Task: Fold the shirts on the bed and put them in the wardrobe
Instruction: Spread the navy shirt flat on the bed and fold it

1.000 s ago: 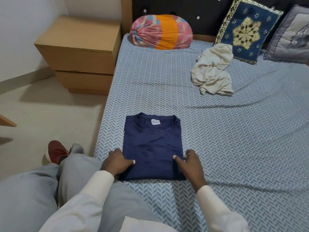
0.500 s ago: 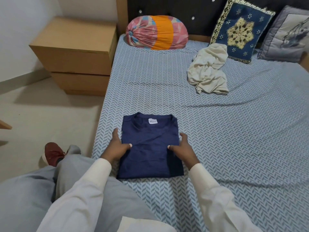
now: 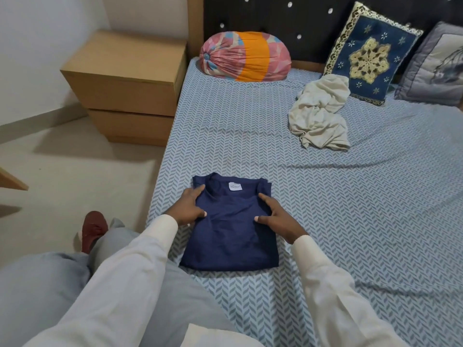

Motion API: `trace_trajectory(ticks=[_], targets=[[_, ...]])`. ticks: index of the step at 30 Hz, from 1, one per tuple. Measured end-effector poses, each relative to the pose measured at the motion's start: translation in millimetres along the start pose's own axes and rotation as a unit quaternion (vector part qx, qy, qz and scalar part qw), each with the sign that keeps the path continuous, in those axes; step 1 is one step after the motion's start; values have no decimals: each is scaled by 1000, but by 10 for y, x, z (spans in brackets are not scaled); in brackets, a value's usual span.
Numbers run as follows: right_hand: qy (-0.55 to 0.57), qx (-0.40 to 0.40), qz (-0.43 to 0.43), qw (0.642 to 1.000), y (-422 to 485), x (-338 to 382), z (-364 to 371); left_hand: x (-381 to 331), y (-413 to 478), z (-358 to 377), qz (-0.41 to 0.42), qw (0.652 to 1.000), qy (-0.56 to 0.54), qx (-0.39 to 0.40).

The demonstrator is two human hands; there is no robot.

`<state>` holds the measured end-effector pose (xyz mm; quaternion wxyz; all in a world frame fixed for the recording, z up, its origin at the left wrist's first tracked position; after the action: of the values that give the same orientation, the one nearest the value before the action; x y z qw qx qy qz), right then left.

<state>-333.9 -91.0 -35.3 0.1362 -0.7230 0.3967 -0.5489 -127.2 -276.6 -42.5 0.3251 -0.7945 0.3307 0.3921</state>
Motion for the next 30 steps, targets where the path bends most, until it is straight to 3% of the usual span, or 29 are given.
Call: trace_trajectory(ticks=[7, 18, 23, 30], targets=[[-149, -5, -26, 989, -109, 223, -76, -113, -130, 56, 59, 998, -10, -28], [-242, -52, -75, 966, -316, 818, 92, -103, -340, -361, 158, 985, -46, -55], [-273, -95, -106, 951, -168, 1391, 523, 140, -310, -991, 169, 982, -45, -72], [-296, -105, -147, 938, -207, 2391, 1253, 402, -689, -2063, 111, 986, -39, -117]])
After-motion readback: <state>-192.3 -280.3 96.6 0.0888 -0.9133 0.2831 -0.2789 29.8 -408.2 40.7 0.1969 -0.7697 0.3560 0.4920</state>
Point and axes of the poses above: each hand's wrist, its own y-axis towards the middle knuckle, its own z-axis out of the palm, x = y × z, the point moved 2 cm from there along y, towards the middle knuckle, and after that the axes turned 13 degrees about z, right-handed, at the moved point
